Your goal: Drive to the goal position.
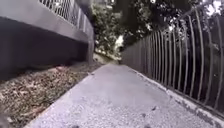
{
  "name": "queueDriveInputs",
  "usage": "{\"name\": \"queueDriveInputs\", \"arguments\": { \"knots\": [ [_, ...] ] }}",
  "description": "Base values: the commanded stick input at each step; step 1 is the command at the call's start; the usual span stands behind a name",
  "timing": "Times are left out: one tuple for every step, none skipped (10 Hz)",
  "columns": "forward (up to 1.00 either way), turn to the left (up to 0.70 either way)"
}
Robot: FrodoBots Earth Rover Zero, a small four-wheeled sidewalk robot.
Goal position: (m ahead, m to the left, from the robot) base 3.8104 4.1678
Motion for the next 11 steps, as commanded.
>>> {"name": "queueDriveInputs", "arguments": {
  "knots": [
    [0.5,0.0],
    [0.5,0.0],
    [0.5,0.0],
    [0.5,0.0],
    [0.5,0.0],
    [0.5,0.0],
    [0.5,0.0],
    [0.5,0.0],
    [0.5,0.0],
    [0.5,0.0],
    [0.5,0.0]
  ]
}}
